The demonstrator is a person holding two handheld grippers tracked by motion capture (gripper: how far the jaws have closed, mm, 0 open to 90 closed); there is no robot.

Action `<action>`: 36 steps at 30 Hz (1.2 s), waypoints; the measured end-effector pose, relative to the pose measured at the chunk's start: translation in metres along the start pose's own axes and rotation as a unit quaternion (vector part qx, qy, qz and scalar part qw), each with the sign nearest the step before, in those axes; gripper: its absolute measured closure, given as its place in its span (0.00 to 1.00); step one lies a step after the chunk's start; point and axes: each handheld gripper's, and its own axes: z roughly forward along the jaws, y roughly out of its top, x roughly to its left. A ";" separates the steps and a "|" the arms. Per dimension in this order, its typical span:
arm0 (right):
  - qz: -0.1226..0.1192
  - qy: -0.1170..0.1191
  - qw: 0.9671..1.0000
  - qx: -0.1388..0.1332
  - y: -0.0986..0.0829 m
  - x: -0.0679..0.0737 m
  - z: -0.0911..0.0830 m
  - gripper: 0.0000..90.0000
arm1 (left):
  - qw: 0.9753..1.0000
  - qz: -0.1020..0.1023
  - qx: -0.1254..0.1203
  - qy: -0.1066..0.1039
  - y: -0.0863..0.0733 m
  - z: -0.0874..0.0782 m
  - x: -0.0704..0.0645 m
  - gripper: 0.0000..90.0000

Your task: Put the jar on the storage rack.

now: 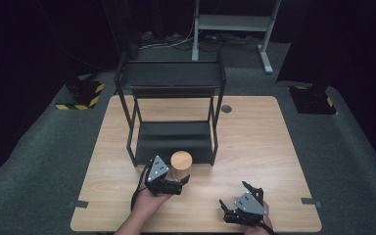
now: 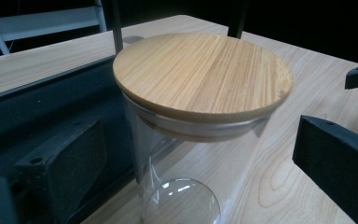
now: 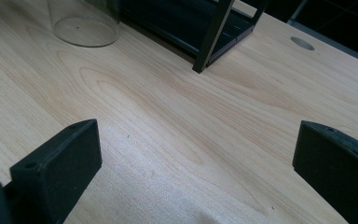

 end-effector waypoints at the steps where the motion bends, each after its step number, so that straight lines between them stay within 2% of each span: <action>1: -0.001 0.000 1.000 -0.001 0.000 0.000 0.000 0.00 | 1.000 -0.001 0.001 -0.001 0.000 0.001 0.001 0.04; 12: 0.001 0.001 1.000 -0.001 0.000 -0.001 0.000 0.00 | 1.000 -0.014 -0.003 -0.003 0.001 0.010 0.004 0.14; 22: 0.002 0.000 1.000 -0.002 0.000 -0.001 0.000 0.00 | 1.000 -0.013 -0.010 -0.003 0.000 0.013 0.004 0.27; 30: 0.001 0.000 1.000 -0.002 0.000 -0.001 0.000 0.00 | 1.000 -0.011 -0.017 -0.003 -0.002 0.011 0.005 0.29; 33: 0.001 -0.001 1.000 -0.003 0.000 -0.001 0.000 0.00 | 1.000 -0.003 -0.019 0.005 0.000 0.009 0.005 0.29; 36: 0.000 -0.001 1.000 -0.002 0.000 -0.001 0.000 0.00 | 1.000 -0.012 -0.020 0.004 0.002 0.007 0.006 0.29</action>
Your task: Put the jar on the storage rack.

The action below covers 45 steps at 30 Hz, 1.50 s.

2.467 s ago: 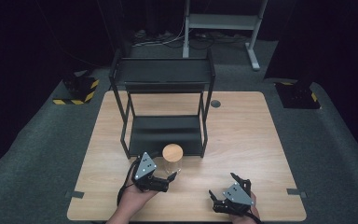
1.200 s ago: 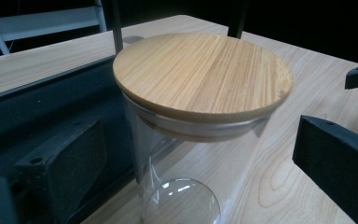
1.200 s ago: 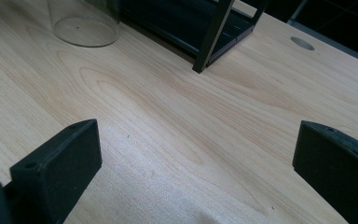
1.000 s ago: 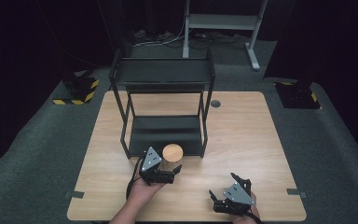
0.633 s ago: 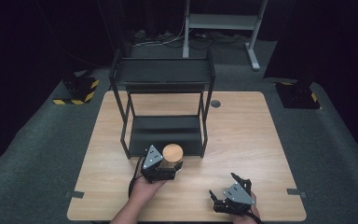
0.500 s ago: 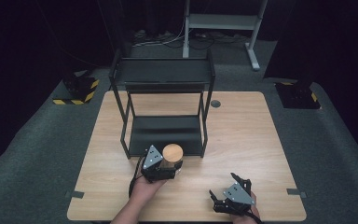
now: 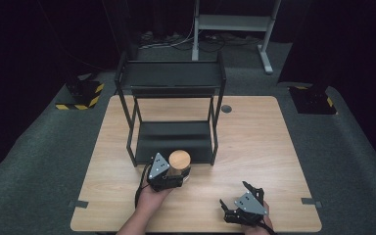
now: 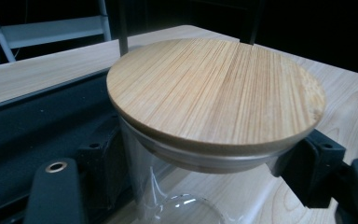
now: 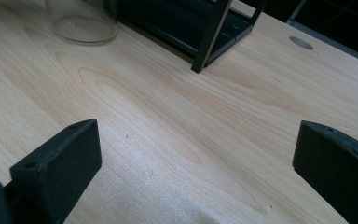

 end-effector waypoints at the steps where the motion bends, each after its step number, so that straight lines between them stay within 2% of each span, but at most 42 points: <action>1: 0.000 0.000 1.000 0.000 0.000 0.000 0.000 0.00 | 1.000 -0.001 -0.002 0.001 0.001 -0.001 0.000 0.29; 16: 0.001 0.001 1.000 0.000 0.000 0.000 0.000 0.00 | 1.000 -0.007 -0.010 0.024 0.015 -0.011 0.013 0.29; 21: 0.000 0.001 1.000 0.000 0.000 0.000 0.000 0.00 | 0.999 -0.019 -0.014 0.035 0.017 -0.013 0.020 0.29; 29: 0.001 0.002 1.000 0.000 0.000 0.000 0.000 0.00 | 0.998 -0.020 -0.025 0.052 0.026 -0.018 0.030 0.29; 45: 0.000 0.002 1.000 -0.002 0.000 0.000 0.000 0.00 | 0.996 -0.024 -0.027 0.083 0.036 -0.012 0.047 0.29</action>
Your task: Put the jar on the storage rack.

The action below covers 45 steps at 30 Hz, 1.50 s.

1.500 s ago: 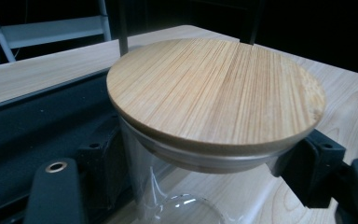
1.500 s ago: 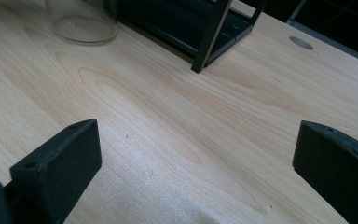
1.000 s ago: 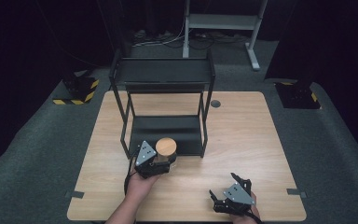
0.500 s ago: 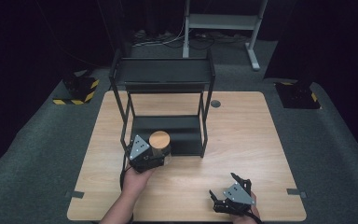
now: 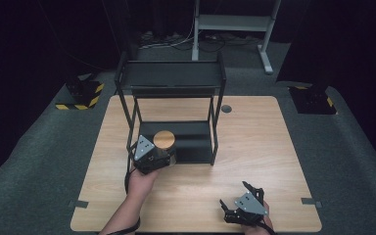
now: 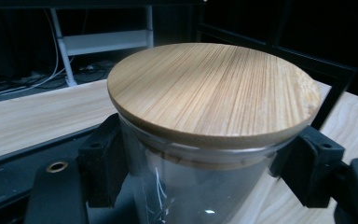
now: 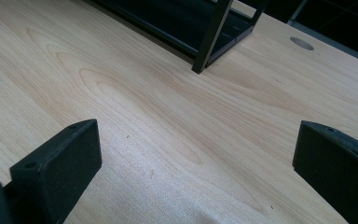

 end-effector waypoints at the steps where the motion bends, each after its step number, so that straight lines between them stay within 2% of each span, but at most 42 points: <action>1: 0.000 0.000 1.000 0.000 0.000 0.000 0.000 0.00 | 1.000 0.000 -0.002 0.001 0.000 0.001 0.001 0.29; 12: -0.001 0.000 1.000 0.000 0.000 0.000 0.000 0.00 | 1.000 -0.005 -0.013 0.022 0.000 0.011 0.009 0.29; 29: -0.005 0.000 1.000 0.001 0.000 0.001 0.000 0.00 | 0.999 -0.006 -0.014 0.051 0.005 0.027 0.022 0.29; 35: -0.006 0.000 1.000 0.001 0.000 0.002 0.000 0.00 | 0.998 -0.004 -0.009 0.056 0.006 0.035 0.024 0.29; 45: -0.005 0.001 1.000 0.001 0.000 0.002 0.000 0.00 | 0.998 -0.016 0.003 0.067 0.001 0.048 0.028 0.29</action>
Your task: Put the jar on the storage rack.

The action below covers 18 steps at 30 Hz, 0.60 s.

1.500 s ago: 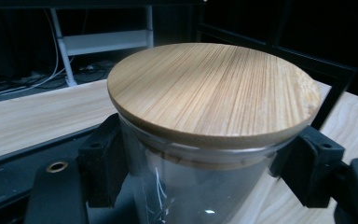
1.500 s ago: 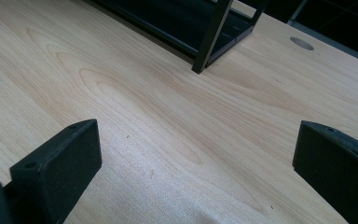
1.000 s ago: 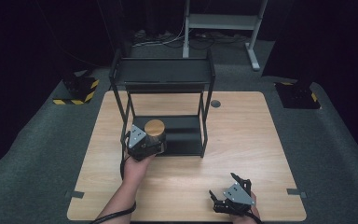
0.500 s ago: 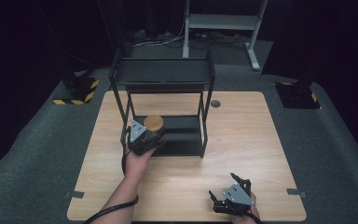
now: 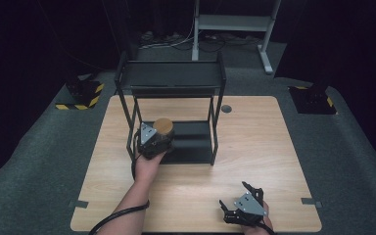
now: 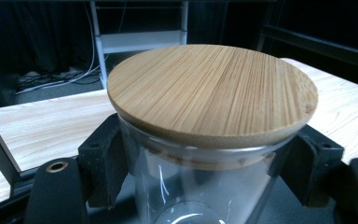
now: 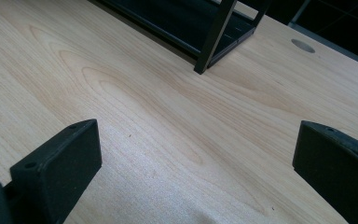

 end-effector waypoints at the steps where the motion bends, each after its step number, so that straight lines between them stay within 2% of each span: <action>1: 0.000 0.000 1.000 0.000 0.000 0.000 0.000 0.00 | 1.000 -0.001 0.002 0.001 -0.001 0.001 0.000 0.29; 14: -0.003 -0.001 1.000 -0.002 0.000 0.000 0.000 0.00 | 1.000 -0.005 0.009 0.005 -0.009 0.006 0.000 0.29; 18: -0.005 -0.001 1.000 -0.002 0.000 0.000 0.000 0.00 | 1.000 0.001 0.007 0.006 -0.010 0.007 -0.001 0.29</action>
